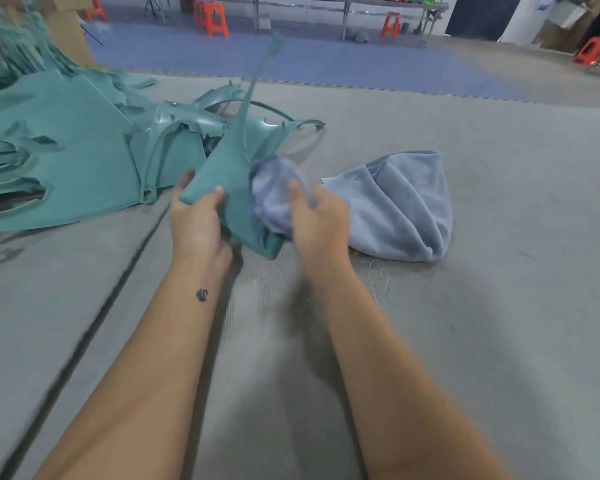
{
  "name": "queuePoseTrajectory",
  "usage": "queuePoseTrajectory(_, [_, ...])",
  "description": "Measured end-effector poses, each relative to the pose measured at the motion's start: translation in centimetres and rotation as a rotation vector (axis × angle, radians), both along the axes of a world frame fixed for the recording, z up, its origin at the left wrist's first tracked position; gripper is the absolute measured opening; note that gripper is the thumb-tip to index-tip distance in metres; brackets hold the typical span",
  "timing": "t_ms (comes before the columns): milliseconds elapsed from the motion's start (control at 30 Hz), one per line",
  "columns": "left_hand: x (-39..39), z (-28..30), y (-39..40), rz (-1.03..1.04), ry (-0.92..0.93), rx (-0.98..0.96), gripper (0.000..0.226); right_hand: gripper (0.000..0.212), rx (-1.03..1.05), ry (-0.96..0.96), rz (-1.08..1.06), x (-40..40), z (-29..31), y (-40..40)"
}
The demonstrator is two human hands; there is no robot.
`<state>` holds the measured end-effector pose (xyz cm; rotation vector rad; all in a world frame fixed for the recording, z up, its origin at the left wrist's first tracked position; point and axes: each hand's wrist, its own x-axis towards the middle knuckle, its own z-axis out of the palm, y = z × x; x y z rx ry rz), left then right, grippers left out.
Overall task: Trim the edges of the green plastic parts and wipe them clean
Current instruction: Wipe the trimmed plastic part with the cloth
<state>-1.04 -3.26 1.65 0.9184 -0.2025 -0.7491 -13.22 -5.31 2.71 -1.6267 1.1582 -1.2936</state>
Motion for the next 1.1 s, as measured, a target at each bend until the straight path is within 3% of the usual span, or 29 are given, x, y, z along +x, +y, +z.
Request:
queuePoseTrajectory(67, [1.1,0.2,0.2,0.074,-0.157,0.017,0.046,0.034,0.221,-0.375,-0.162,-1.1,0.8,-0.7])
queuePoseTrajectory(133, [2.1,1.0,0.8,0.09,-0.174,0.034,0.042,0.026,0.414,-0.626,-0.262,-2.7,1.3,-1.8])
queuePoseTrajectory(200, [2.9,1.3,1.6,0.034,-0.126,0.046,0.034,0.034,0.415,-0.768,-0.359,-4.1,1.3,-2.6])
queuePoseTrajectory(300, [3.3,2.2,2.8,-0.16,-0.236,0.223,0.028,0.031,0.231,-0.865,-0.527,-4.9,1.5,-2.7])
queuePoseTrajectory(400, [2.9,2.2,3.2,-0.375,-0.43,0.405,0.027,0.037,-0.051,-0.676,-0.573,-4.7,1.7,-2.3])
queuePoseTrajectory(500, [2.2,2.1,2.9,-0.447,-0.447,0.431,0.031,0.037,-0.154,-0.339,-0.342,-3.6,0.7,-2.3])
queuePoseTrajectory(567, [2.1,2.0,2.8,-0.502,-0.337,0.326,0.04,0.025,-0.112,0.028,-0.146,-2.9,-0.8,-2.6])
queuePoseTrajectory(633, [1.8,1.8,3.0,-0.583,-0.188,0.165,0.045,0.022,-0.274,0.434,-0.051,-2.3,-2.0,-2.6])
queuePoseTrajectory(700, [1.1,1.6,3.2,-0.648,-0.081,0.015,0.044,0.019,-0.413,0.648,-0.005,-1.5,-2.7,-2.6])
queuePoseTrajectory(833, [-0.2,1.3,2.8,-0.657,-0.003,-0.129,0.036,0.019,-0.389,0.472,0.135,-0.4,-2.6,-1.7])
queuePoseTrajectory(967, [-0.5,1.1,2.2,-0.549,0.092,-0.216,0.008,0.026,-0.369,0.351,0.224,0.2,-2.3,-0.5])
queuePoseTrajectory(1100, [-0.1,0.8,1.9,-0.48,0.104,-0.197,0.026,0.023,-0.183,0.478,0.138,0.1,-2.3,-1.2])
